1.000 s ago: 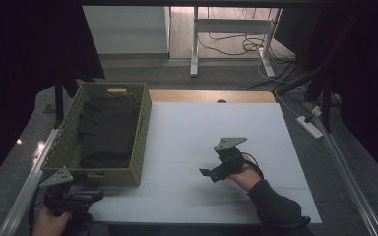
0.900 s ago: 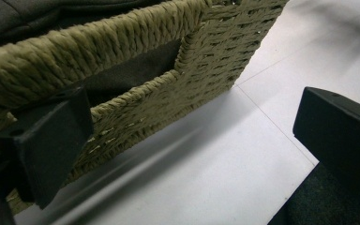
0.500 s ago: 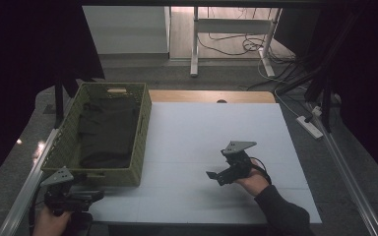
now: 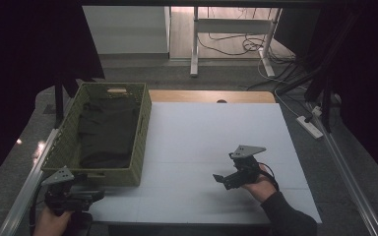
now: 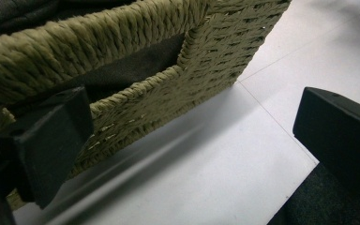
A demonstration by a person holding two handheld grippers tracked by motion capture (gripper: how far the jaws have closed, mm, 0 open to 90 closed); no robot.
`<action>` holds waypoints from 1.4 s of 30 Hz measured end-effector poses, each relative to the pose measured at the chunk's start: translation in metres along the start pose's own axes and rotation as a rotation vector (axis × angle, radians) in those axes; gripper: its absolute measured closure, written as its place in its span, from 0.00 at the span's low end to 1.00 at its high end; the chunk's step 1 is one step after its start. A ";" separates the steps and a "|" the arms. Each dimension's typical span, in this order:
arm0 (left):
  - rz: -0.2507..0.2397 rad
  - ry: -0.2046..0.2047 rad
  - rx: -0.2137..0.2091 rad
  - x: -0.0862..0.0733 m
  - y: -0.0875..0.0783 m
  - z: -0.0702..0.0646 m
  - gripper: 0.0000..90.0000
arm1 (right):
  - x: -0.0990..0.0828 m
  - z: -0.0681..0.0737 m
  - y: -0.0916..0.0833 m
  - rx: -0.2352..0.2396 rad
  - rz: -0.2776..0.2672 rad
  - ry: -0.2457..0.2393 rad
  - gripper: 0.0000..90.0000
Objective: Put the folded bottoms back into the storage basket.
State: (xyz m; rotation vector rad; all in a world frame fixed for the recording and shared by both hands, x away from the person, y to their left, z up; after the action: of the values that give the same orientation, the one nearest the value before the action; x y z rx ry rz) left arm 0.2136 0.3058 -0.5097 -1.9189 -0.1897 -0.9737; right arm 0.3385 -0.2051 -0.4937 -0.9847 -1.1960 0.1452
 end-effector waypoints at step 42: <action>0.018 0.009 0.002 0.001 0.002 -0.001 0.00 | -0.053 0.001 -0.054 -0.110 0.017 0.145 0.00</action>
State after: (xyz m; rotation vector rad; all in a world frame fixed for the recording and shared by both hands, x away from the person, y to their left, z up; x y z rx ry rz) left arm 0.2147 0.3039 -0.5100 -1.9112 -0.1674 -0.9693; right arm 0.2952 -0.2673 -0.4939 -1.0830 -1.0716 0.0213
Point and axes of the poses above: each handheld gripper's, and its own axes: y roughly forward along the jaws, x roughly out of its top, z roughly to its left, the point moved 1 cm from there along y, roughly forward along the jaws, and after that the axes turned 5 degrees about z, right-handed, at the moved point
